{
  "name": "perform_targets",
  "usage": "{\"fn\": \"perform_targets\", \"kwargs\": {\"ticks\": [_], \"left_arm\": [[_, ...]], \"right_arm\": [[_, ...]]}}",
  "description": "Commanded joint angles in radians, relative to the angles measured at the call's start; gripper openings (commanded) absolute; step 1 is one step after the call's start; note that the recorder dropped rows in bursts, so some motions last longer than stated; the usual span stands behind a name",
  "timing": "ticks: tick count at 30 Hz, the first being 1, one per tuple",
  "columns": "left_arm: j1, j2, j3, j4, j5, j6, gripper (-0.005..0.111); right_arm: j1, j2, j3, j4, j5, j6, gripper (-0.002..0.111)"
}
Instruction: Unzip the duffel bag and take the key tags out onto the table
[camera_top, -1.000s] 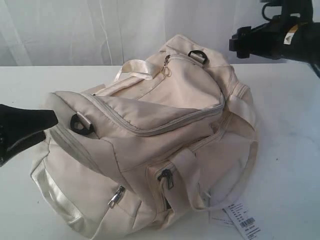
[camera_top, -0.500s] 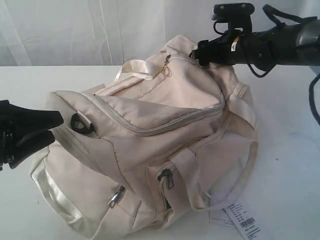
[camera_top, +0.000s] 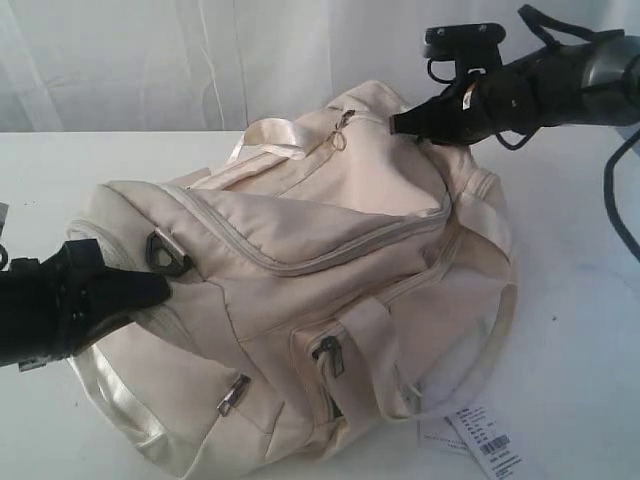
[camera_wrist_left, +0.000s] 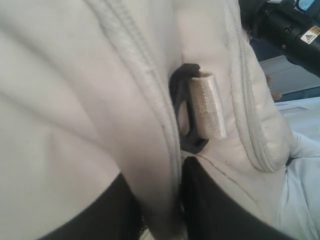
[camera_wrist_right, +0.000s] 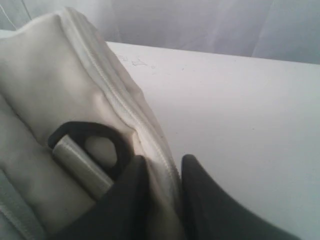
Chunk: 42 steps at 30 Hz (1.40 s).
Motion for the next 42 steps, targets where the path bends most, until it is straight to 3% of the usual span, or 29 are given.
{"fn": "perform_targets", "kwargs": {"ticks": [1,4,6,11,14,16,24,35,38,42], "left_arm": [[-0.006,-0.001,-0.004,-0.026,0.030,0.095,0.000],[-0.006,-0.001,-0.004,-0.070,0.116,0.109,0.000],[0.009,-0.001,-0.004,-0.086,0.208,0.126,0.000],[0.152,-0.001,-0.024,-0.093,0.242,0.230,0.000],[0.223,-0.001,-0.102,-0.020,0.239,0.239,0.000],[0.236,-0.001,-0.157,0.057,0.249,0.236,0.000],[0.236,-0.001,-0.190,0.157,0.253,0.236,0.000],[0.236,-0.001,-0.190,0.264,0.264,0.201,0.000],[0.236,-0.001,-0.190,0.289,0.264,0.190,0.003],[0.236,-0.005,-0.190,0.295,0.266,0.192,0.026]], "right_arm": [[0.000,-0.067,-0.003,-0.011,0.086,-0.010,0.000],[-0.009,-0.123,-0.003,-0.013,0.137,-0.096,0.000],[-0.029,-0.170,-0.003,-0.013,0.261,-0.116,0.000],[-0.080,-0.294,0.005,0.031,0.653,-0.239,0.000],[-0.080,-0.395,0.065,0.253,0.759,-0.416,0.000],[-0.080,-0.449,0.106,0.389,0.847,-0.507,0.000],[-0.080,-0.611,0.234,0.426,0.915,-0.545,0.000],[-0.080,-0.706,0.370,0.425,0.859,-0.512,0.000],[-0.080,-0.706,0.387,0.425,0.836,-0.509,0.012],[-0.080,-0.708,0.387,0.429,0.801,-0.479,0.046]]}}
